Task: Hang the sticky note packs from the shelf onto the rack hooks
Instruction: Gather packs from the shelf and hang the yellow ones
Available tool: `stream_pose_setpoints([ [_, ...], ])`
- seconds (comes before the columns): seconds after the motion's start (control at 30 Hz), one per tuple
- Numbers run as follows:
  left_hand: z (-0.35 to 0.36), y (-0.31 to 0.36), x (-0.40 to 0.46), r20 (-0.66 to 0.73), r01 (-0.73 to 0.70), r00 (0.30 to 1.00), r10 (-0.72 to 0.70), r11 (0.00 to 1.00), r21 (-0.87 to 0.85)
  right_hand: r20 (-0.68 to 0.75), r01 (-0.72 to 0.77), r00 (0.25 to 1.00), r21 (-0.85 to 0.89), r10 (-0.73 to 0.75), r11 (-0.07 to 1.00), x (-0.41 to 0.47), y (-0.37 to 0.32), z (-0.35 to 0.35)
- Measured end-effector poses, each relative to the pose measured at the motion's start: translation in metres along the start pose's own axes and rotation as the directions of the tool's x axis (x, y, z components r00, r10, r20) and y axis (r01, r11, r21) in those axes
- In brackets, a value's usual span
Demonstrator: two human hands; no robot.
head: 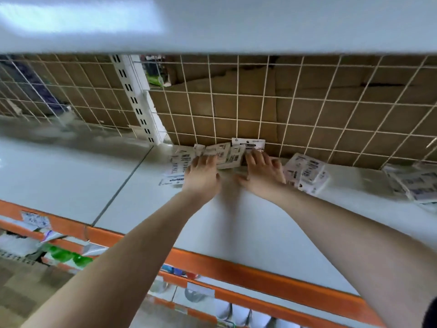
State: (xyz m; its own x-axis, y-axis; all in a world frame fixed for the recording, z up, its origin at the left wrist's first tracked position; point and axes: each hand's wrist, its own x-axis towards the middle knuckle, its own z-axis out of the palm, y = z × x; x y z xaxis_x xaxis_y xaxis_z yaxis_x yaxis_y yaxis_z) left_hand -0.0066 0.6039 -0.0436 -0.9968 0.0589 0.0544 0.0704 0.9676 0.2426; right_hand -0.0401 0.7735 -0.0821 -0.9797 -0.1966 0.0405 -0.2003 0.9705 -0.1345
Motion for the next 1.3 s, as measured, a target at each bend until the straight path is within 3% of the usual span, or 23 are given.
stream_pose_setpoints([
  [0.2, 0.012, -0.014, 0.032, 0.021, -0.164, 0.986, 0.163, 0.982, 0.091, -0.116, -0.003, 0.993, -0.026, 0.0, 1.0, -0.011, 0.002, 0.007],
  [0.33, 0.022, -0.014, 0.039, 0.114, -0.239, 0.967, 0.229, 0.967, 0.083, -0.172, 0.01, 0.985, 0.012, -0.008, 1.0, -0.027, 0.001, 0.005],
  [0.47, 0.033, -0.012, 0.024, 0.064, -0.292, 0.956, 0.286, 0.949, 0.117, -0.238, -0.001, 0.971, 0.062, 0.015, 0.998, -0.051, -0.003, 0.0],
  [0.73, 0.03, -0.016, -0.019, 0.029, -0.433, 0.901, 0.433, 0.897, 0.092, -0.154, -0.055, 0.986, 0.056, 0.063, 0.997, -0.097, -0.006, -0.002],
  [0.93, 0.027, -0.016, -0.045, 0.024, -0.45, 0.893, 0.45, 0.892, 0.035, -0.241, -0.096, 0.959, 0.223, 0.15, 0.97, -0.119, -0.01, -0.001],
  [1.13, 0.026, -0.015, -0.068, 0.026, -0.482, 0.876, 0.481, 0.875, 0.053, -0.296, -0.129, 0.889, 0.572, 0.35, 0.81, -0.135, -0.012, -0.014],
  [1.23, 0.026, -0.013, -0.077, 0.002, -0.478, 0.877, 0.48, 0.873, 0.097, -0.334, -0.161, 0.815, 0.655, 0.473, 0.738, -0.14, -0.013, -0.017],
  [1.3, 0.023, -0.006, -0.083, -0.059, -0.47, 0.875, 0.48, 0.873, 0.134, -0.374, -0.209, 0.759, 0.634, 0.533, 0.744, -0.148, -0.013, -0.019],
])
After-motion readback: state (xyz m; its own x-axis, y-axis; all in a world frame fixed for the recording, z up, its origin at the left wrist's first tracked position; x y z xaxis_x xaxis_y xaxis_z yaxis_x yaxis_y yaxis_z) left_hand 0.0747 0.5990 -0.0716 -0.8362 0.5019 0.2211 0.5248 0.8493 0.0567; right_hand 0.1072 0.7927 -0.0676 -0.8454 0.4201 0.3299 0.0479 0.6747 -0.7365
